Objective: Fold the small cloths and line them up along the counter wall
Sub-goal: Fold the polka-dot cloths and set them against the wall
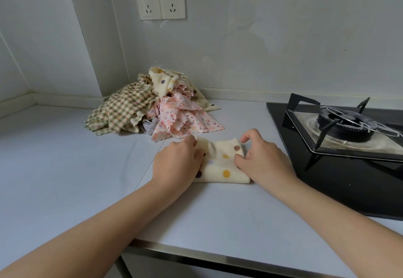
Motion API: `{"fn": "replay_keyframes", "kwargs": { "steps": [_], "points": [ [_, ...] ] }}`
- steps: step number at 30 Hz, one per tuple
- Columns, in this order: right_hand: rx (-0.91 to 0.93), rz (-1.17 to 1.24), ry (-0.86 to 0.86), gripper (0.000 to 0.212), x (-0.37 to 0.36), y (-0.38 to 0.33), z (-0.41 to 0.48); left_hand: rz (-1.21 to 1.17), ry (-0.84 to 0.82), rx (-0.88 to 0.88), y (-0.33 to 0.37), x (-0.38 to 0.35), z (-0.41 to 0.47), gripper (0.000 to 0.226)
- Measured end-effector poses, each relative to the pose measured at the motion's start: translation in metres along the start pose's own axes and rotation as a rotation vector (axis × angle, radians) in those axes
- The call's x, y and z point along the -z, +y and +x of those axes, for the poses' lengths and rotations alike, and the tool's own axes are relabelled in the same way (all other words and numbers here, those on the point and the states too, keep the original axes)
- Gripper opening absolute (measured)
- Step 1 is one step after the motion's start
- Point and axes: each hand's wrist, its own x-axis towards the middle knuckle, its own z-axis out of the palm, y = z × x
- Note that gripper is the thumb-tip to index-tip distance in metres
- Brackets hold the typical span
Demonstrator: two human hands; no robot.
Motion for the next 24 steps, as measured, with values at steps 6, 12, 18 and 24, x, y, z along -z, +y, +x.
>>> {"fn": "replay_keyframes", "kwargs": {
  "steps": [6, 12, 18, 24],
  "points": [
    [0.330, -0.063, 0.079, 0.035, 0.004, 0.006, 0.005, -0.030, 0.240, -0.550, -0.005, 0.006, -0.002, 0.023],
    [0.354, -0.310, -0.168, 0.055, 0.011, 0.012, 0.009, 0.104, -0.049, -0.387, -0.006, 0.002, -0.005, 0.059],
    [0.429, -0.282, -0.139, 0.048, 0.010, 0.011, 0.004, -0.046, -0.071, -0.613, -0.007, 0.004, -0.012, 0.054],
    [0.436, -0.104, -0.257, 0.051, 0.008, 0.016, 0.006, -0.096, -0.153, -0.479, -0.015, -0.002, -0.003, 0.059]
  ]
}}
